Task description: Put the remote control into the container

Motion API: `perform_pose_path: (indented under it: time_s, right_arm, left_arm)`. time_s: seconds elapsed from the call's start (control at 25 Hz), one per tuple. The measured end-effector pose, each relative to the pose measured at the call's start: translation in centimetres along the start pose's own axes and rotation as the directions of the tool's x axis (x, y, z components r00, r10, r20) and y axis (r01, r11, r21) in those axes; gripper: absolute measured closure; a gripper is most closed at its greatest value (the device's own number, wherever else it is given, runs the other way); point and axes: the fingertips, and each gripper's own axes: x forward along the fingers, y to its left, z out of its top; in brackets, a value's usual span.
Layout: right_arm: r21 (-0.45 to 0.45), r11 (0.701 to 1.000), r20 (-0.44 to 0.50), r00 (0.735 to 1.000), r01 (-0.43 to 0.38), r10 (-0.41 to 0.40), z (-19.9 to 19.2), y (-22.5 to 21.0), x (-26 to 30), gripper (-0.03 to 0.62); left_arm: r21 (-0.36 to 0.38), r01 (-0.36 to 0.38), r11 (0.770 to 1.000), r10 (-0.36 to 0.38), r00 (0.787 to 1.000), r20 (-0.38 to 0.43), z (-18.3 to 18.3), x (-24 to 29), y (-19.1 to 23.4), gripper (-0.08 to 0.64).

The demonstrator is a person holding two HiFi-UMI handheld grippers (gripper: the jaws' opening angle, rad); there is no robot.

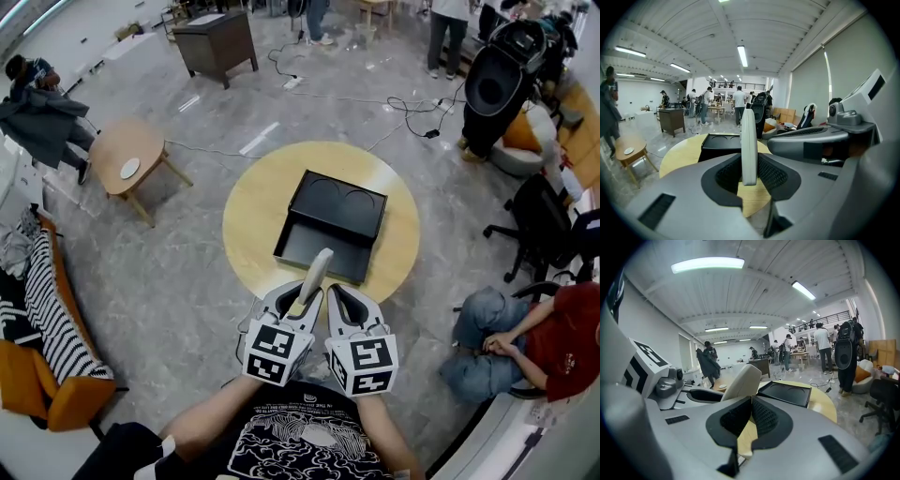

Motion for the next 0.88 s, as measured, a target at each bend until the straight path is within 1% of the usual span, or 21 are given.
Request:
perform_pose_path:
  time_s: [0.2, 0.52, 0.68, 0.88]
  right_arm:
    - [0.010, 1.000, -0.006, 1.000, 0.004, -0.004, -0.3, -1.0, -0.2, 0.566]
    - [0.022, 0.999, -0.015, 1.000, 0.024, -0.023, 0.0, -1.8, 1.2, 0.568]
    - [0.033, 0.998, -0.019, 0.998, 0.056, -0.056, 0.3, -2.3, 2.9, 0.567]
    - [0.046, 0.994, -0.029, 0.995, 0.101, -0.100, 1.1, -3.3, 5.0, 0.568]
  left_arm:
    - [0.019, 0.012, 1.000, -0.012, 1.000, -0.009, 0.0, 0.8, -0.5, 0.456]
    - [0.052, 0.041, 0.998, -0.039, 0.998, -0.039, 0.4, 2.4, 0.9, 0.456]
    - [0.094, 0.078, 0.993, -0.073, 0.996, -0.058, 0.5, 3.5, 2.3, 0.456]
    - [0.139, 0.143, 0.980, -0.130, 0.986, -0.102, 0.9, 5.5, 4.2, 0.456]
